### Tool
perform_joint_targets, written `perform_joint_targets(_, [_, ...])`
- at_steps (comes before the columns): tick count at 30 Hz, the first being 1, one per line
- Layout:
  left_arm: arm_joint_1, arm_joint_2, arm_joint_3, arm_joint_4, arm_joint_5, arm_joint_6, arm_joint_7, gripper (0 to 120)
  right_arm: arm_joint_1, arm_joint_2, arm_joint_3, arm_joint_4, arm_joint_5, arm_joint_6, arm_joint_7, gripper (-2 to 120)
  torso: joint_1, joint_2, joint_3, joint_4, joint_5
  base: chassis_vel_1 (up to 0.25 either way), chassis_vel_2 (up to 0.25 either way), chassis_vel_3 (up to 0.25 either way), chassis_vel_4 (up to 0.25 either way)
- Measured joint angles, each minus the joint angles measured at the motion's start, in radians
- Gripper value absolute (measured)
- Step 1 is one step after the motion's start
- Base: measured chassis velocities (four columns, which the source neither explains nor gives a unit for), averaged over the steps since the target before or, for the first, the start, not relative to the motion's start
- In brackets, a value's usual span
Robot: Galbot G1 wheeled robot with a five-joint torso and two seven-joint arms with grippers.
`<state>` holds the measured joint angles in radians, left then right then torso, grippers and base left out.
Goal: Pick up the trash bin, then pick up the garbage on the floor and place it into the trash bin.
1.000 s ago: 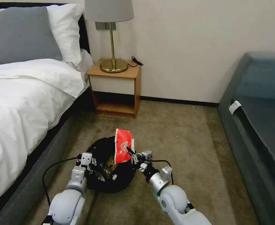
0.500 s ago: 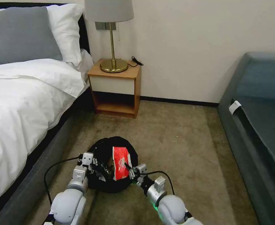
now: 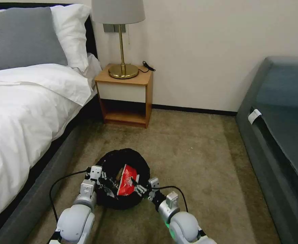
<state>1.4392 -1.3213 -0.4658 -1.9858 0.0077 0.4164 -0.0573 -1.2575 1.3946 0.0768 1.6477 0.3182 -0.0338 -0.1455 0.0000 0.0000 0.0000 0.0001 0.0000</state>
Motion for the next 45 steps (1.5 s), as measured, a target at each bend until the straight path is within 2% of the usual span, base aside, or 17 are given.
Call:
perform_joint_targets(1, [0.001, -0.001, 0.0, -0.001, -0.001, 0.0, -0.002, 1, 0.001, 0.004, 0.015, 0.0, 0.006, 0.001, 0.004, 82, 0.0, 0.0, 0.0, 0.0, 0.0, 0.0, 0.0, 0.0, 0.0])
perform_joint_targets(2, [0.001, -0.001, 0.0, -0.001, -0.001, 0.0, -0.002, 1, 0.001, 0.004, 0.015, 0.0, 0.006, 0.001, 0.004, 82, 0.0, 0.0, 0.0, 0.0, 0.0, 0.0, 0.0, 0.0, 0.0])
perform_joint_targets(5, [0.004, -0.006, 0.006, -0.002, -0.003, -0.004, -0.005, 1, -0.007, 0.02, 0.068, -0.006, 0.021, 0.016, 0.007, 97, 0.0, 0.0, 0.0, -0.0001, 0.0, 0.0, 0.0, 0.0, 0.0])
perform_joint_targets(8, [0.004, -0.006, 0.007, -0.002, -0.003, -0.006, -0.005, 1, -0.011, 0.032, 0.097, -0.012, 0.032, 0.022, 0.009, 99, 0.0, 0.0, 0.0, -0.0001, 0.0, 0.0, 0.0, 0.0, 0.0])
perform_joint_targets(13, [0.008, -0.002, 0.006, -0.003, -0.003, -0.01, -0.005, 1, -0.009, 0.054, 0.155, -0.033, 0.06, 0.028, 0.044, 100, 0.0, 0.0, 0.0, -0.0001, 0.0, 0.0, 0.0, 0.0, 0.0])
perform_joint_targets(16, [0.013, -0.002, 0.004, -0.004, -0.003, -0.011, -0.005, 1, 0.01, 0.085, 0.207, -0.074, 0.124, 0.014, 0.142, 100, 0.0, 0.0, 0.0, -0.0001, 0.0, 0.0, 0.0, 0.0, 0.0])
perform_joint_targets(19, [0.016, -0.004, 0.006, -0.006, -0.003, -0.011, -0.006, 1, 0.025, 0.103, 0.238, -0.104, 0.161, 0.003, 0.199, 100, 0.0, 0.0, 0.0, 0.0, 0.0, 0.0, 0.0, 0.0, 0.0])
perform_joint_targets(23, [0.017, -0.003, 0.008, -0.009, -0.003, -0.012, -0.007, 1, 0.047, 0.12, 0.288, -0.161, 0.16, -0.004, 0.268, 100, 0.0, 0.0, 0.0, -0.0001, 0.0, 0.0, 0.0, 0.0, 0.0])
perform_joint_targets(32, [0.006, -0.006, 0.01, -0.012, -0.029, -0.018, -0.018, 1, 0.06, 0.12, 0.346, -0.221, 0.149, -0.012, 0.311, 100, 0.0, 0.0, 0.0, 0.0, 0.0001, 0.0, 0.0, 0.0, 0.0])
perform_joint_targets(40, [-0.029, -0.016, 0.006, -0.022, -0.168, 0.018, -0.055, 1, 0.06, 0.106, 0.387, -0.231, 0.156, -0.008, 0.307, 100, 0.0, 0.0, 0.0, 0.0, 0.0, 0.0, 0.0, 0.0, 0.0])
perform_joint_targets(42, [-0.05, -0.026, 0.001, -0.009, -0.273, 0.025, -0.079, 1, 0.057, 0.101, 0.398, -0.232, 0.158, -0.003, 0.303, 100, 0.0, 0.0, 0.0, -0.0001, 0.0002, 0.0, 0.0, 0.0, 0.0])
perform_joint_targets(43, [-0.05, -0.026, 0.001, -0.009, -0.273, 0.025, -0.079, 1, 0.057, 0.101, 0.398, -0.232, 0.158, -0.003, 0.303, 100, 0.0, 0.0, 0.0, -0.0001, 0.0002, 0.0, 0.0, 0.0, 0.0])
perform_joint_targets(45, [-0.086, -0.046, -0.014, 0.029, -0.416, 0.015, -0.111, 1, 0.054, 0.098, 0.404, -0.234, 0.155, 0.004, 0.3, 100, 0.0, 0.0, 0.0, -0.0002, -0.0002, 0.0, 0.0, 0.0, 0.0])
